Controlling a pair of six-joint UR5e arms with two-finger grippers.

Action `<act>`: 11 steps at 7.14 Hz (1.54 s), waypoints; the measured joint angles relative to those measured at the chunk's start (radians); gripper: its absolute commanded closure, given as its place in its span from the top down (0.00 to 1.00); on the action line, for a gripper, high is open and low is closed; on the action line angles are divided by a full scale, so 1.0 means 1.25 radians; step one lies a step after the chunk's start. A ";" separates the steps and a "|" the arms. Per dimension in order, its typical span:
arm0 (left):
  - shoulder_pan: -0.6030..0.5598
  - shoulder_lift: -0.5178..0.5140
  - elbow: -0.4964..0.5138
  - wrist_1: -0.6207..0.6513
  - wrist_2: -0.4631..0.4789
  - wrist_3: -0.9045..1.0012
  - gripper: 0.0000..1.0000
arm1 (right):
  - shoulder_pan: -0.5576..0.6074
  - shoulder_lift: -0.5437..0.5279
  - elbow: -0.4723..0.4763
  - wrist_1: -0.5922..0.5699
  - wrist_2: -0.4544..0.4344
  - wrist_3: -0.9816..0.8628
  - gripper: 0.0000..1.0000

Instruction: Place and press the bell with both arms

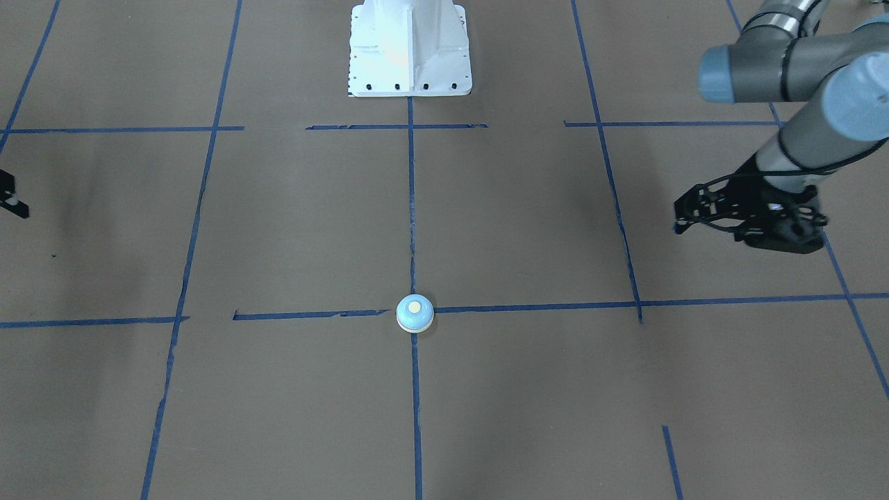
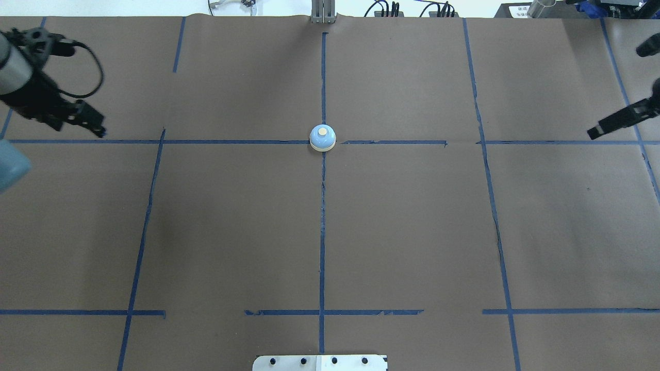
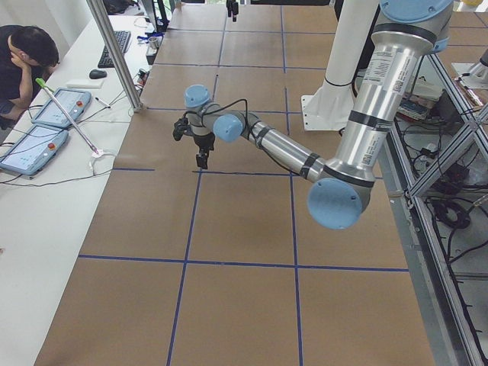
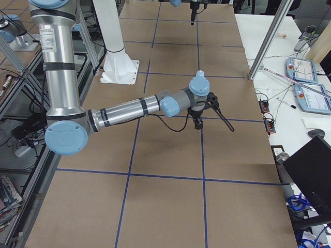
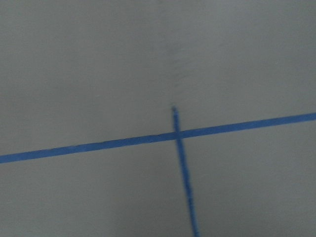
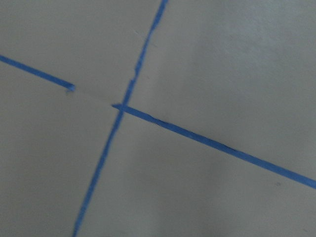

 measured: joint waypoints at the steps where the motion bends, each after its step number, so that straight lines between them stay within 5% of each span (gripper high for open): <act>1: -0.071 0.061 -0.013 0.022 -0.004 0.128 1.00 | -0.069 0.078 -0.005 -0.002 -0.038 0.122 1.00; 5: -0.318 0.202 -0.011 0.208 -0.021 0.491 1.00 | -0.255 0.363 -0.068 -0.081 -0.151 0.443 0.95; 6: -0.339 0.238 -0.009 0.195 -0.041 0.500 1.00 | -0.307 0.444 -0.122 -0.097 -0.211 0.507 0.73; 8: -0.350 0.268 -0.006 0.166 -0.102 0.484 1.00 | -0.389 0.611 -0.303 -0.101 -0.313 0.600 0.09; 11: -0.351 0.273 -0.009 0.160 -0.119 0.473 1.00 | -0.434 0.743 -0.532 -0.045 -0.402 0.630 0.00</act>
